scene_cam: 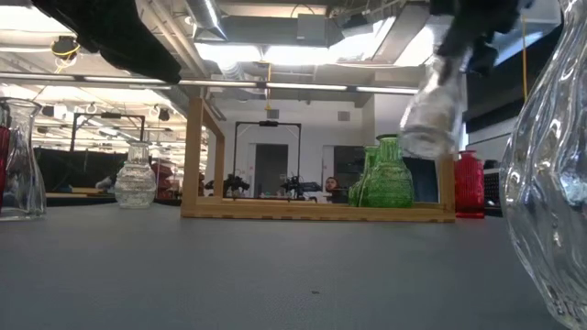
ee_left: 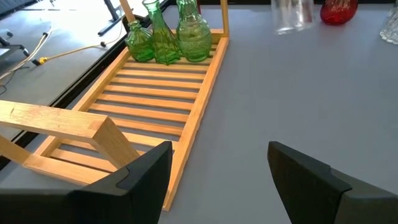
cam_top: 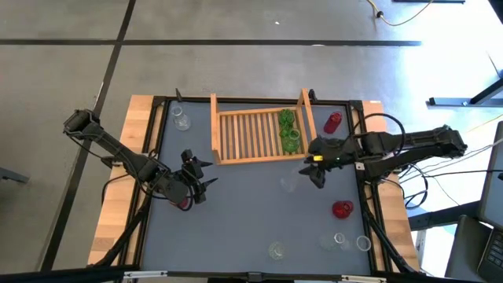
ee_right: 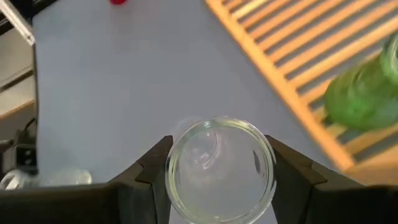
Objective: Sort vases onto shelf
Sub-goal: Put the transparent vase on the shelf
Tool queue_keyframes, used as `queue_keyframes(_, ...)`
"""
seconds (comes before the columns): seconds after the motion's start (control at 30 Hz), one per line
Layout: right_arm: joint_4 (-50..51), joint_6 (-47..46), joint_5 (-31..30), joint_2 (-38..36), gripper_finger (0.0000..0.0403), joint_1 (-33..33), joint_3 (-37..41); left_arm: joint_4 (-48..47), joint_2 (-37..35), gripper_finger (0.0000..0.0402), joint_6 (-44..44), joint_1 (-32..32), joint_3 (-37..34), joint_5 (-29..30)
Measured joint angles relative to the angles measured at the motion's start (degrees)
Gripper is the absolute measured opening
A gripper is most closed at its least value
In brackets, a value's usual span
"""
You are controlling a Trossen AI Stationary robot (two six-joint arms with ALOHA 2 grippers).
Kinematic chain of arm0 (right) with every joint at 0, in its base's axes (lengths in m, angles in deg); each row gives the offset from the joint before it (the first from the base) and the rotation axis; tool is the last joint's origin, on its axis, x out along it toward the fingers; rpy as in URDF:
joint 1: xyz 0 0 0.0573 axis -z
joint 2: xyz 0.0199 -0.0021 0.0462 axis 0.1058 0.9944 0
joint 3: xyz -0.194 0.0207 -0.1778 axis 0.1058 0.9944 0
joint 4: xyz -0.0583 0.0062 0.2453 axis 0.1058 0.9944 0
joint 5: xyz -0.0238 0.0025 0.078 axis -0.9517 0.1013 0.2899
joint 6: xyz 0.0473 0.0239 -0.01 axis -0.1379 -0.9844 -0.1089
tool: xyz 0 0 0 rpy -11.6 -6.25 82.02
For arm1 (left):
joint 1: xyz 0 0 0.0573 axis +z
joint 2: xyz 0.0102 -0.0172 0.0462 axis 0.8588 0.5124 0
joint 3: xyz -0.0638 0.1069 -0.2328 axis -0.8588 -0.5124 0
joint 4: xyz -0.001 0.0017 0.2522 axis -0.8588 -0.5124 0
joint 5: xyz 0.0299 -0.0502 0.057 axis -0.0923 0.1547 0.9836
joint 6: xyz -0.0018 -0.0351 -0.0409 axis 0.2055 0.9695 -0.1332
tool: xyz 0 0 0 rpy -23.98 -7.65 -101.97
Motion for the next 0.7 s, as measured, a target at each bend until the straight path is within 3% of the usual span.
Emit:
queue_keyframes(0.37,1.91,7.26,-14.95,11.46,0.0179,0.29,-15.97,-0.45,-0.01,0.0259,-0.13,-0.02,0.00,-1.27)
queue_keyframes(0.7,2.35,16.00,-11.38,20.78,0.0179,9.84,-24.96,-0.42,0.01,0.0259,-0.17,0.02,0.00,-1.06)
